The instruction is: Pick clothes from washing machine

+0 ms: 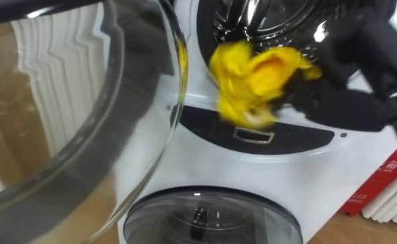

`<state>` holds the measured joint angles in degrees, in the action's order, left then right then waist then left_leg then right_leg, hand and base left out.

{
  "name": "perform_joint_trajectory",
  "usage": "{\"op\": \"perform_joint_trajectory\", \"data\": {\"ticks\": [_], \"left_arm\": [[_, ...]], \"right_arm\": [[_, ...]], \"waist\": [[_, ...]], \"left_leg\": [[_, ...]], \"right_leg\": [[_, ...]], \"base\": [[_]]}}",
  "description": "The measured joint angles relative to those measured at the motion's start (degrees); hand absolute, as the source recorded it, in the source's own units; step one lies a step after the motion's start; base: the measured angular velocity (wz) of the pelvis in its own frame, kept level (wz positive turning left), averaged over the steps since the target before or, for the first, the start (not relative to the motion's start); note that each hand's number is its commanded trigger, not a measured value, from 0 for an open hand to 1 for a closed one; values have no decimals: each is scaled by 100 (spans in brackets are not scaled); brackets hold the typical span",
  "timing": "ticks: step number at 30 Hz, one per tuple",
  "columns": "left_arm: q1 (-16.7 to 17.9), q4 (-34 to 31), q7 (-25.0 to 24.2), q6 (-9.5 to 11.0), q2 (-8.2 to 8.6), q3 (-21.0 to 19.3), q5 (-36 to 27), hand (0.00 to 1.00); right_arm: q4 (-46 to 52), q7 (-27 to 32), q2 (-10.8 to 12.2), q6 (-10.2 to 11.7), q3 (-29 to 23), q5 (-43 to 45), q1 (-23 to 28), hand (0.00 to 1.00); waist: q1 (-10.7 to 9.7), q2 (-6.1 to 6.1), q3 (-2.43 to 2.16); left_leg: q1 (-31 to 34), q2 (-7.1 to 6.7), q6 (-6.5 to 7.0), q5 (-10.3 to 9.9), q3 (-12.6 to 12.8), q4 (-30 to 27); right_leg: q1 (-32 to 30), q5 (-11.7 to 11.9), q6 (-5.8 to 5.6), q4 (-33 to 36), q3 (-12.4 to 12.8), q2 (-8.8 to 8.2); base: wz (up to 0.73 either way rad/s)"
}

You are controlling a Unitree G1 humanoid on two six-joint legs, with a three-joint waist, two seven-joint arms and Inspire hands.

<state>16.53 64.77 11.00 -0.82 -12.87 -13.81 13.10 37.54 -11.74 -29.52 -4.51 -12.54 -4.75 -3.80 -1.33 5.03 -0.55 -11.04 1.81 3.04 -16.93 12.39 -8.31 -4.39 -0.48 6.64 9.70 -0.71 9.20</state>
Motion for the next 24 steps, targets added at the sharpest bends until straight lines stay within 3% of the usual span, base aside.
{"op": "perform_joint_trajectory", "data": {"ticks": [6, 8, 14, 18, 22, 24], "left_arm": [[16, 100, 0, 64, 21, -68, -1, 0], [29, 108, 0, 86, 21, -100, -3, 0], [2, 166, 0, 187, -17, -187, 10, 0], [-58, 143, 0, 224, -87, -183, 22, 0], [-57, -82, -44, 287, -223, -179, 23, 0], [-91, -88, -57, 287, -228, -176, 23, 0]], "right_arm": [[197, 7, -41, 257, -445, -167, 335, 100], [196, 12, -48, 322, -784, -206, 758, 100], [150, 158, -49, 325, -1521, -195, 1010, 100], [95, 318, -51, 325, -1902, -249, 1053, 100], [-37, 465, -56, 422, -2141, -444, 1348, 100], [-159, 465, -55, 420, -2212, -443, 1499, 100]], "waist": [[-329, 23, -13], [-375, 15, -9], [-806, -23, 8], [-1063, -33, 14], [-1295, 47, 17], [-1336, 83, 44]], "left_leg": [[-1, 3, -18, -15, 166, -30], [-48, 28, -35, -76, 348, -33], [-46, 45, -81, -122, 732, -38], [-45, 54, -106, -138, 850, -51], [38, 53, -129, -153, 995, -123], [64, 50, -129, -158, 1139, -117]], "right_leg": [[-70, 4, 6, 55, 167, 51], [-68, 11, 16, 95, 315, 118], [-174, 80, 39, 118, 753, 280], [-207, 111, 64, 119, 861, 336], [-341, 140, 73, 189, 1013, 392], [-390, 155, 68, 208, 1071, 405]], "base": [[-14], [-38], [-37], [-25], [-22], [-28]]}}
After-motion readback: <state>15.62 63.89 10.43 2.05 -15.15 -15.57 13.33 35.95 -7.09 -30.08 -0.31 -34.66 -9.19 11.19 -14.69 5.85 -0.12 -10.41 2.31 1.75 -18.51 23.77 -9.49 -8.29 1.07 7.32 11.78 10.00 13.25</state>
